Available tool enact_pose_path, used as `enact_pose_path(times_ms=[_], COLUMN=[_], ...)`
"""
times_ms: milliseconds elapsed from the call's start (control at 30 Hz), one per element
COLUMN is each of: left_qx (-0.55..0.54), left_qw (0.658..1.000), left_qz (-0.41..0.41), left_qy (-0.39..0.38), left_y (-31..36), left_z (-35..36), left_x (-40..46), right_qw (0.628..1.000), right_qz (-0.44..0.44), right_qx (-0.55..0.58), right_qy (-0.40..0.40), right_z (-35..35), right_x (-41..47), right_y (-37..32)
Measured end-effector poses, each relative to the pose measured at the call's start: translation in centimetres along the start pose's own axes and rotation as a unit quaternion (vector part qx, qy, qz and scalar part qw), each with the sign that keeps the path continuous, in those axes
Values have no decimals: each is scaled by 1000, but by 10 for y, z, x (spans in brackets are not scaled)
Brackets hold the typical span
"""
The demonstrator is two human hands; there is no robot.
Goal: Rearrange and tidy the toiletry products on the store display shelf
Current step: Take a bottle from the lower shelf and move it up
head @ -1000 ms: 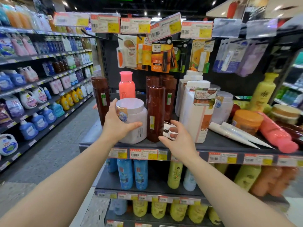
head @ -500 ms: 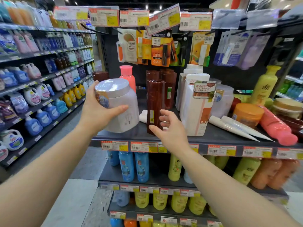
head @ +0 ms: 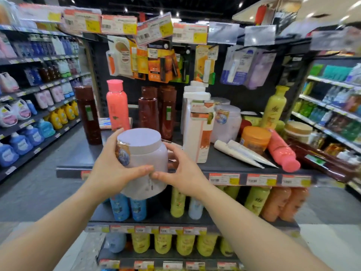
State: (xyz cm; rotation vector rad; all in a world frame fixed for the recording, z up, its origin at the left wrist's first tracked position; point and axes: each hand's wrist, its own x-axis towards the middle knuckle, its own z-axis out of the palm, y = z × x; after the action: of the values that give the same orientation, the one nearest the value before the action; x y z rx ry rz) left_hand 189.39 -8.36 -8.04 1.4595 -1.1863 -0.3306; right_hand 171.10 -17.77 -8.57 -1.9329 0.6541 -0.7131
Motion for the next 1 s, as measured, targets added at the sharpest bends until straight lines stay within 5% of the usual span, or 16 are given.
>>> enact_pose_path(times_ms=[133,367,600,733,1000], left_qx=[-9,-31,-38,-22,-10], left_qw=[999,997,997,998,998], left_qz=[3,-8,-14,-20,-21], left_qy=[-42,-71,-68,-63,-53], left_y=[17,41,52,56,60], left_z=[53,118,149,157,165], left_x=[-5,-4,-3,-4,-3], right_qw=[999,939,876,873,870], right_qz=[28,75,147,203,169], right_qx=[-22,-210,-421,-425,-454], right_qy=[14,262,183,123,89], right_z=[-66,-163,-199,-205,-216], right_x=[-26,-43,-34,-25,-20], right_y=[17,64,89,92,91])
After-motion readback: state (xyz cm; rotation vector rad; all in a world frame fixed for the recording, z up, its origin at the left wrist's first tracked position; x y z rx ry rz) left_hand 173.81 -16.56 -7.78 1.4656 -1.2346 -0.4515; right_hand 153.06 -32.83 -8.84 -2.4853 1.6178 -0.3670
